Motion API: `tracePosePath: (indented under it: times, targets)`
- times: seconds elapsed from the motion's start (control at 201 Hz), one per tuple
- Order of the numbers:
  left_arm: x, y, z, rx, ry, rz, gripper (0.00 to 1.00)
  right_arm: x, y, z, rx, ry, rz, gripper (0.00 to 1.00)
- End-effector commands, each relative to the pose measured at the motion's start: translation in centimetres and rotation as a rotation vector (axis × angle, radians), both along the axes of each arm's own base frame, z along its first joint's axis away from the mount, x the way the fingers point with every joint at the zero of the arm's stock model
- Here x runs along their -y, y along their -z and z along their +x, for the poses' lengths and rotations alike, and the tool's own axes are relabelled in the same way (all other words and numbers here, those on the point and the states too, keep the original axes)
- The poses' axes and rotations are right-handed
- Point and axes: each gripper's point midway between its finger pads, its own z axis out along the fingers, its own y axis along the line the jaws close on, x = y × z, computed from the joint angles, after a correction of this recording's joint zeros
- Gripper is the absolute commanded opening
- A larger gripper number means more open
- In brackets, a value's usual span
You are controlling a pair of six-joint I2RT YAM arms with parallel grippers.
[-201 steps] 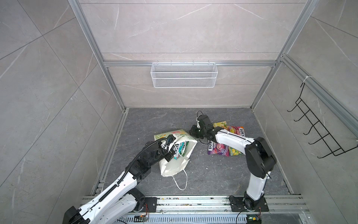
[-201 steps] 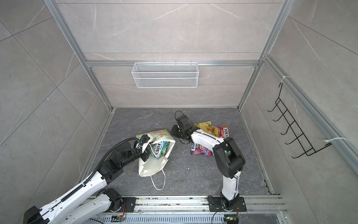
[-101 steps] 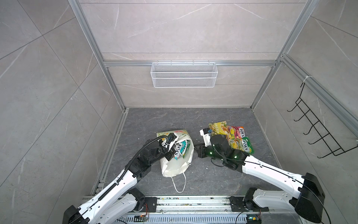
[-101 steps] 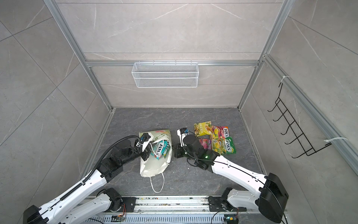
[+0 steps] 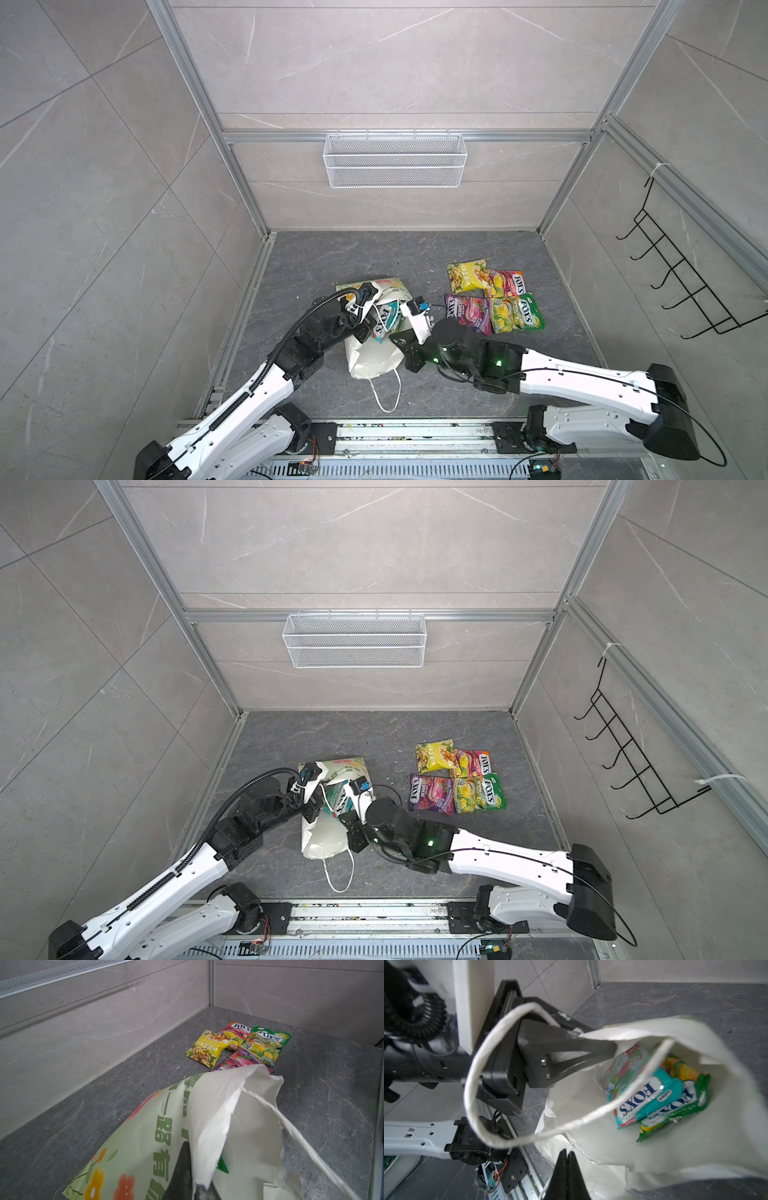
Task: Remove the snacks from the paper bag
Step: 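Lower the open right gripper into the bag's opening beside the left gripper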
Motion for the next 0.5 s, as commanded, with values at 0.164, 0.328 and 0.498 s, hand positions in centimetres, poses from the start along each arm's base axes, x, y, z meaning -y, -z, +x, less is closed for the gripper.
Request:
tracePosePath:
  times: [0.164,0.328,0.498]
  targets:
    - [0.0,-2.8,0.3,0.068,-0.021,-0.073,0.0,-1.0,5.7,2.1,-0.08,0.157,-0.093,0.0]
    - [0.0,-3.3,0.1,0.075,-0.015,-0.077,0.0,0.2,8.0,3.8,-0.18,0.212,-0.108,0.0]
    - [0.2,-3.4,0.0,0.086,0.003,-0.086,0.0,1.1,9.8,5.6,-0.201,0.268,-0.176,0.0]
